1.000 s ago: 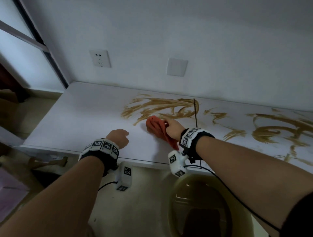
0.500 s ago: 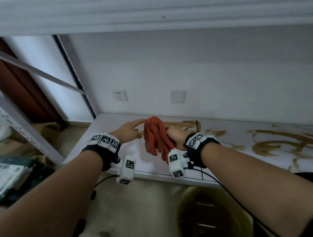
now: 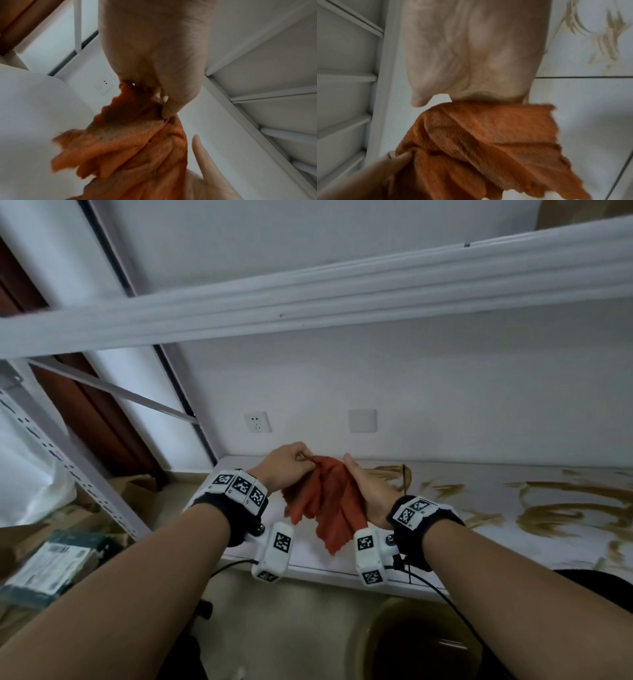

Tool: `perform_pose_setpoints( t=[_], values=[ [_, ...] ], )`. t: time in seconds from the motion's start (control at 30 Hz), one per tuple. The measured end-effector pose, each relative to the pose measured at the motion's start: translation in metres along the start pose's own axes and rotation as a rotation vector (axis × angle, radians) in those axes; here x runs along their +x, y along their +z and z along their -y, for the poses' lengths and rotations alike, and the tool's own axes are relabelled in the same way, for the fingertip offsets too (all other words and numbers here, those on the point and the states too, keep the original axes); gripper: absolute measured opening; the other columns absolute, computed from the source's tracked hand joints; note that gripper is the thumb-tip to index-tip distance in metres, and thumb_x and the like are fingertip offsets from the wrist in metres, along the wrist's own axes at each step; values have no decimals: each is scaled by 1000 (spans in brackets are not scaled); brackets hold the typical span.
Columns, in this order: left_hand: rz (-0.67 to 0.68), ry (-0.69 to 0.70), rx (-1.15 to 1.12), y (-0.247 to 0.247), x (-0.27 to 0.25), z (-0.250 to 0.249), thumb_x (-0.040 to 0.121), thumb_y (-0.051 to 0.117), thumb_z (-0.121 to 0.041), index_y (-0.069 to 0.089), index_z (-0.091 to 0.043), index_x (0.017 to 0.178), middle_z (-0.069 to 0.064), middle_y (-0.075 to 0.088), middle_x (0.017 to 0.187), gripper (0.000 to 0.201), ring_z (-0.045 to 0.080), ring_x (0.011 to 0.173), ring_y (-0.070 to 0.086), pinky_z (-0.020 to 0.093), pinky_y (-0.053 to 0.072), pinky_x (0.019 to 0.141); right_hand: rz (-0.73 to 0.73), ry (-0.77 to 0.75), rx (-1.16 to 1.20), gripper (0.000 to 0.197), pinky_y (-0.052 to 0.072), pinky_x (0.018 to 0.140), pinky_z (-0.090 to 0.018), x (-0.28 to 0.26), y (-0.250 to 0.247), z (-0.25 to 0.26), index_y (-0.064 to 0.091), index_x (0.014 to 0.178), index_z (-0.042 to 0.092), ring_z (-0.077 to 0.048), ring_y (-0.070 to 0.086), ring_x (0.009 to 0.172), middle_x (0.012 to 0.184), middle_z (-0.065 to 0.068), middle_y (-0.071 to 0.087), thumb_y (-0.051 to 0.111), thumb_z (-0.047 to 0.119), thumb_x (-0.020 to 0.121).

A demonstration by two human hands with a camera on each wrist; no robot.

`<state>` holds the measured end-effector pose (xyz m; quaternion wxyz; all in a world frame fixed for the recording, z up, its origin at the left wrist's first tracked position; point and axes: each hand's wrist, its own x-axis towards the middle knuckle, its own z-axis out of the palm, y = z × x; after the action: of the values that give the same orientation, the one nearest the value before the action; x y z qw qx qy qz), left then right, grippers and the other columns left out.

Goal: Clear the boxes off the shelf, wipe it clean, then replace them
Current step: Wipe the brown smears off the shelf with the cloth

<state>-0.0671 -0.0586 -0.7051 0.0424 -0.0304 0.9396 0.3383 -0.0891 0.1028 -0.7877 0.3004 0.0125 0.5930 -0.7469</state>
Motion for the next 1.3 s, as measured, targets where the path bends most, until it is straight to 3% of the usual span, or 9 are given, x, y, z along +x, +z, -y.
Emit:
perform_pose_setpoints(
  t=[0.13,0.4,0.5,0.63,0.7,0.83,1.0,1.17,1.3],
  values=[
    [28,45,142,4,6,-21,88,57,-17,63,-14,104,6,66,104,18,18,91,57,23,42,79,-21,-57,-348,36,53,90,-42,-11,-16,2,64,113,14,-30,66,100,108,-13,70,57,41,89],
    [25,239,402,21,14,-27,84,61,-12,59,-13,91,4,65,90,8,19,86,57,20,35,71,-128,-176,-1017,37,40,103,-33,-17,-48,10,60,126,20,-23,56,116,125,-4,62,37,35,100],
    [-1,323,379,25,9,-28,81,62,-11,51,-18,82,-2,60,81,13,15,77,52,21,36,67,-172,-56,-755,38,46,98,-41,-19,-50,9,62,114,17,-25,59,101,120,-12,62,36,39,98],
    [342,260,289,35,-9,-27,86,67,-28,61,-16,90,-9,62,80,14,5,72,58,9,44,65,-277,46,-66,29,51,79,-41,-28,-42,11,56,110,10,-26,58,83,96,-12,61,38,29,99],
    [395,201,252,38,-13,-24,91,58,-37,62,-16,86,-10,63,76,22,7,74,65,17,51,74,-285,41,45,32,52,78,-41,-30,-41,14,54,116,5,-29,60,87,98,-15,62,40,27,99],
    [191,201,351,32,-4,-9,96,50,-31,65,-13,106,0,69,107,25,18,103,64,24,43,90,-325,24,60,40,44,102,-45,-31,-42,17,53,125,-1,-32,58,111,122,-19,60,45,27,98],
    [217,107,263,34,6,4,93,52,-13,43,-23,138,-1,45,144,47,19,126,50,27,37,103,-269,66,57,31,50,83,-36,-29,-40,16,61,104,4,-25,63,86,98,-13,66,47,30,96],
    [351,64,-162,47,11,11,86,49,10,54,-11,129,-4,49,140,48,13,132,44,25,44,92,-263,66,19,39,50,90,-40,-21,-38,15,62,115,3,-29,64,99,113,-16,66,51,34,93],
    [414,-39,-415,52,13,15,74,52,4,63,-11,113,4,62,122,43,18,109,59,26,47,82,-257,89,-18,25,51,77,-33,-15,-34,11,63,94,11,-23,62,78,88,-9,66,48,31,94]
  ],
)
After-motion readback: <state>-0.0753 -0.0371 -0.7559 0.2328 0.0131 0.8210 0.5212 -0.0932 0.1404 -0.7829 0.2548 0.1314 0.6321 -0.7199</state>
